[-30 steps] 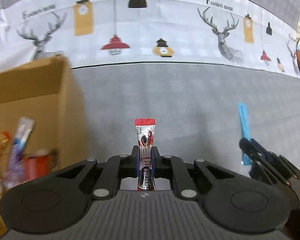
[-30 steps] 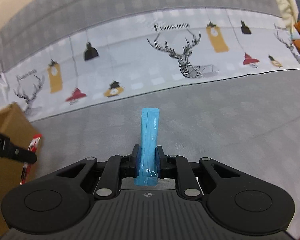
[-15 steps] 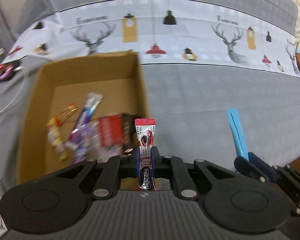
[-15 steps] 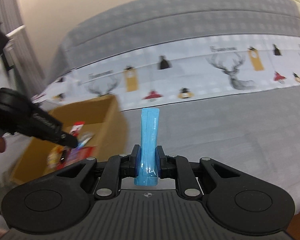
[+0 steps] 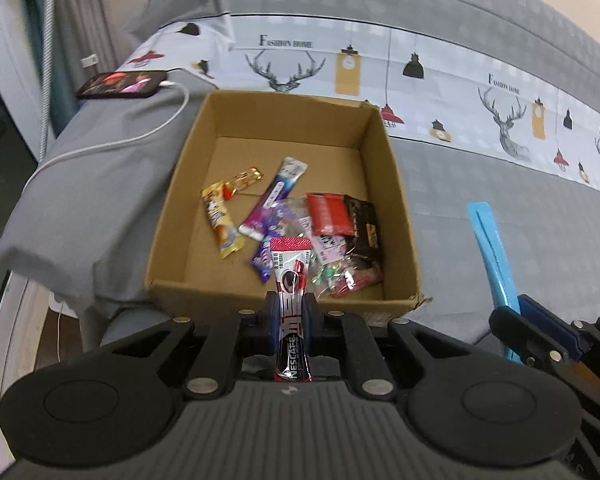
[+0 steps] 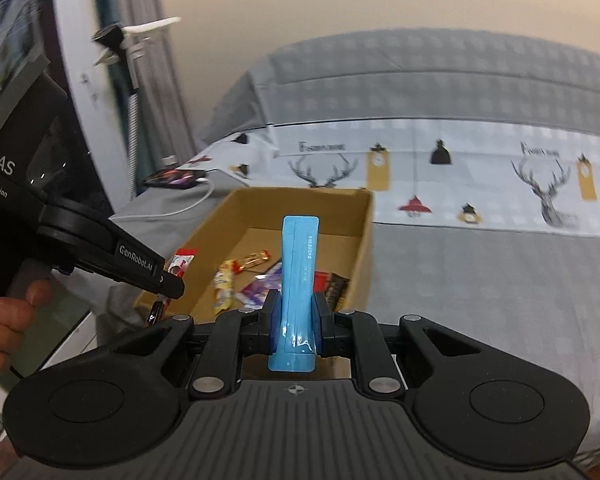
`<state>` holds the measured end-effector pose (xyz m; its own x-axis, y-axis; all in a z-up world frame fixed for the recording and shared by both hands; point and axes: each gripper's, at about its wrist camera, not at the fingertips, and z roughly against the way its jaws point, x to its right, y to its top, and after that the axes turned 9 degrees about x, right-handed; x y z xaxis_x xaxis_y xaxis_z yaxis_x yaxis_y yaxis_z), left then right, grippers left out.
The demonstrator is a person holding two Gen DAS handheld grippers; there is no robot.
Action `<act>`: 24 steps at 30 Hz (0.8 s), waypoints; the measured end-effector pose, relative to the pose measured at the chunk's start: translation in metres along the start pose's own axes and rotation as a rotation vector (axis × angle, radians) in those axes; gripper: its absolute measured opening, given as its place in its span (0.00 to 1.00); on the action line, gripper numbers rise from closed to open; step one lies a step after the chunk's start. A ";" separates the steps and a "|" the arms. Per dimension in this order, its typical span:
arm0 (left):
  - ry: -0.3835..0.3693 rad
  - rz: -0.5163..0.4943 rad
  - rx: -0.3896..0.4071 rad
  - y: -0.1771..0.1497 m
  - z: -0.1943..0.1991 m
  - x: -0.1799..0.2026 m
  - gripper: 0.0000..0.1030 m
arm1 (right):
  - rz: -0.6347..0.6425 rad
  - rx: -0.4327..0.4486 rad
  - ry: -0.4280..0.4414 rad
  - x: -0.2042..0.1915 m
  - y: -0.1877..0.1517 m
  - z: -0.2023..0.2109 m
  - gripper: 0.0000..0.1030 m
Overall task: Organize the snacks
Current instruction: 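Carry the coffee stick over the box with left while right carries the blue stick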
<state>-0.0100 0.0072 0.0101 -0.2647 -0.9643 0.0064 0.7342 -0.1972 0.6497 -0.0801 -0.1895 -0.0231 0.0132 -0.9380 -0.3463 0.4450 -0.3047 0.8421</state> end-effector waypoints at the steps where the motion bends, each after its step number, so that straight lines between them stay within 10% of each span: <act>1: 0.000 0.005 0.003 -0.003 0.003 -0.002 0.12 | 0.009 -0.004 0.005 -0.004 0.000 0.001 0.17; 24: -0.012 0.022 0.050 -0.020 0.023 -0.019 0.12 | 0.119 -0.023 0.032 -0.042 -0.003 0.010 0.17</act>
<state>-0.0335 0.0339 0.0143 -0.2567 -0.9660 0.0304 0.7081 -0.1666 0.6862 -0.0910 -0.1509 -0.0065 0.0954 -0.9615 -0.2576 0.4588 -0.1872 0.8686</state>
